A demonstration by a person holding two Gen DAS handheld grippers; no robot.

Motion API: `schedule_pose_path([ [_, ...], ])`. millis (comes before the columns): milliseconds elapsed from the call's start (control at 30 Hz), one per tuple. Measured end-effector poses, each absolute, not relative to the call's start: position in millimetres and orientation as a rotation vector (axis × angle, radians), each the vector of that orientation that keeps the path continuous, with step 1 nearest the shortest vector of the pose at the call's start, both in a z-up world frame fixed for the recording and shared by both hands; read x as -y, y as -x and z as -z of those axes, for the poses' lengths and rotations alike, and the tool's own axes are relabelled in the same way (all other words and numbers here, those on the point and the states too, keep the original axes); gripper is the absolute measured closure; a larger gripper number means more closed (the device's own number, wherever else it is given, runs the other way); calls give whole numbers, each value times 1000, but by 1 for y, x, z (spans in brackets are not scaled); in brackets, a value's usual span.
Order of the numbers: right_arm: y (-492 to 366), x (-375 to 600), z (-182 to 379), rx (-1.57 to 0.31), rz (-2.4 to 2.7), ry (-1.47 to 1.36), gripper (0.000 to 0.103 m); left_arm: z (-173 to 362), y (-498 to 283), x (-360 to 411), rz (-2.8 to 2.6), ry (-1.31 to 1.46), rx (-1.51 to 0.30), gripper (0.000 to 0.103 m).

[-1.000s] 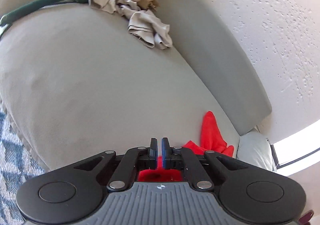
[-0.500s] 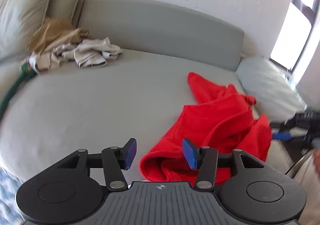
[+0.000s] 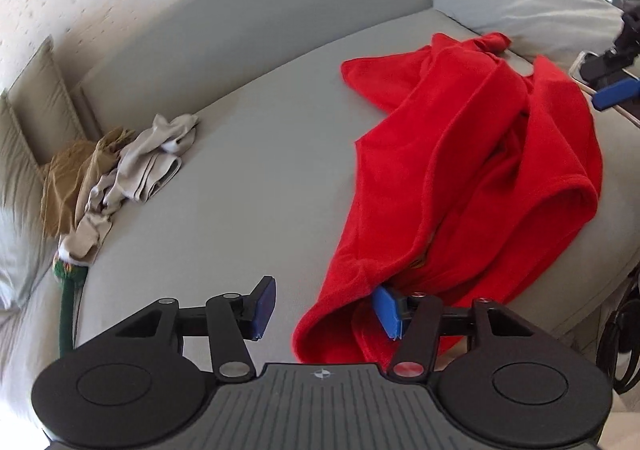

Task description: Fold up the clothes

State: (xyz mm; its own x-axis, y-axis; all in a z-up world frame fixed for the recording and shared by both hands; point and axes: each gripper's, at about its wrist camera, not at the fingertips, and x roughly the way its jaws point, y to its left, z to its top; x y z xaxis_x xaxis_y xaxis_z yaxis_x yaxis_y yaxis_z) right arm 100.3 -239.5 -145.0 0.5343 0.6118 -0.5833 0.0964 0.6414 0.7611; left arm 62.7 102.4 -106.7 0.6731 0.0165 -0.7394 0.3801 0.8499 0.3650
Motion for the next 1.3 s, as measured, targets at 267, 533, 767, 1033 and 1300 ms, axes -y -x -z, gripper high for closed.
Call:
schedule_pose_path([
  [267, -100, 245, 145, -930, -407, -899, 59, 91, -80, -109, 207, -295, -766, 96],
  [533, -121, 229, 157, -956, -429, -865, 67, 89, -89, -155, 130, 191, -792, 96],
  [767, -141, 219, 102, -843, -421, -756, 76, 99, -96, -163, 98, 356, -839, 96],
  [1033, -163, 227, -27, -552, -385, -677, 98, 31, -175, -203, 58, 779, -775, 100],
  [1300, -125, 248, -181, -94, -331, -530, 98, -71, -140, -220, 154, 879, -351, 99],
])
